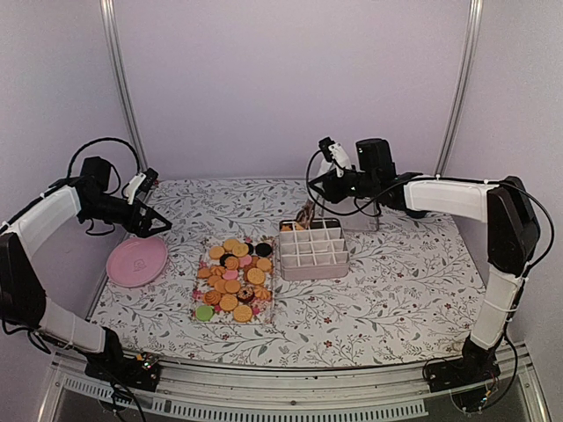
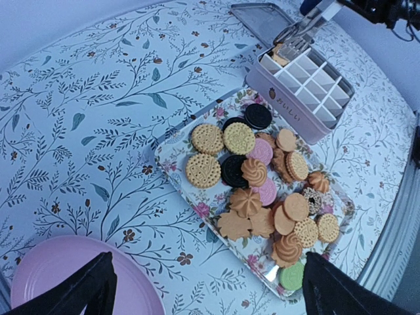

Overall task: Pack the cookies
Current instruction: Adjust the fake cookies in the empty pocket of the box.

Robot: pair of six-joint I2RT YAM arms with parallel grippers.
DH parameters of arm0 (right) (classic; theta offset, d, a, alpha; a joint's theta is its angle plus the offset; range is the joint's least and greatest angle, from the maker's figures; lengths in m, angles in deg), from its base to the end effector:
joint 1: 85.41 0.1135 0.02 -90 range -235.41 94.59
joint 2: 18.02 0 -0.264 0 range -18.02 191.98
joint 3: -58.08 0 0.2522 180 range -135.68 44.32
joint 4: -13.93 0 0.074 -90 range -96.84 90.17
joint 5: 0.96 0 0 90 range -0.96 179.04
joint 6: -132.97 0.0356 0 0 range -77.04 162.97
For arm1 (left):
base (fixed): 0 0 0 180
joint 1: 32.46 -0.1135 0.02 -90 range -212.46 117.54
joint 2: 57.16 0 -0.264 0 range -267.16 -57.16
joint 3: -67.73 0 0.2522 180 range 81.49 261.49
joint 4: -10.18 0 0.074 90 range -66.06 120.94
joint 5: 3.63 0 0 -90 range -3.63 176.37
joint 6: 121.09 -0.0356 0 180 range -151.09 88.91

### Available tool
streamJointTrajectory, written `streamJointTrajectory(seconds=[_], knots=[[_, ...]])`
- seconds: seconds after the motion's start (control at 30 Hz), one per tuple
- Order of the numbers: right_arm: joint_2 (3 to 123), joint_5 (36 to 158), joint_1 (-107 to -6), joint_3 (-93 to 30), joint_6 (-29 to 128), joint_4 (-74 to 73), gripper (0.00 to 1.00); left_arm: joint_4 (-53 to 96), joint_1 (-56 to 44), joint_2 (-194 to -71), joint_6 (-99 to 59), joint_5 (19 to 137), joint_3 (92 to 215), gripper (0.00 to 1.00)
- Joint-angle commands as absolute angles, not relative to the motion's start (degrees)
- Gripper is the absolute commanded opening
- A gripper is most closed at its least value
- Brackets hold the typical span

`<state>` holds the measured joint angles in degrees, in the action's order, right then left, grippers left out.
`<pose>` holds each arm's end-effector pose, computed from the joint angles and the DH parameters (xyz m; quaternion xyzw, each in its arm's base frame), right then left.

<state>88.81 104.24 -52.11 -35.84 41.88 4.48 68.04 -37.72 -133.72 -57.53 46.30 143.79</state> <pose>0.3647 0.2507 0.2686 -0.3138 0.7649 0.2586 0.4996 0.2649 0.0014 0.2819 0.2579 0.8713 -0.2471 0.3364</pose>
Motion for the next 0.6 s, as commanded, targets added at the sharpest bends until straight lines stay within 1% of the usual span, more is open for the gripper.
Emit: streamJointTrajectory(seconds=[0.0,0.33,0.57], knots=[[86.61,105.57,-52.18,-35.7,42.7,6.45,0.3,67.44,-37.74,-133.66,-57.38,45.42,144.86,0.99],[86.59,105.41,-52.12,-36.39,42.62,6.23,0.21,67.45,-37.73,-133.27,-57.26,45.4,144.77,0.99],[85.97,101.88,-51.77,-36.36,41.34,5.66,0.2,67.43,-37.78,-133.44,-57.02,45.33,145.12,0.99]])
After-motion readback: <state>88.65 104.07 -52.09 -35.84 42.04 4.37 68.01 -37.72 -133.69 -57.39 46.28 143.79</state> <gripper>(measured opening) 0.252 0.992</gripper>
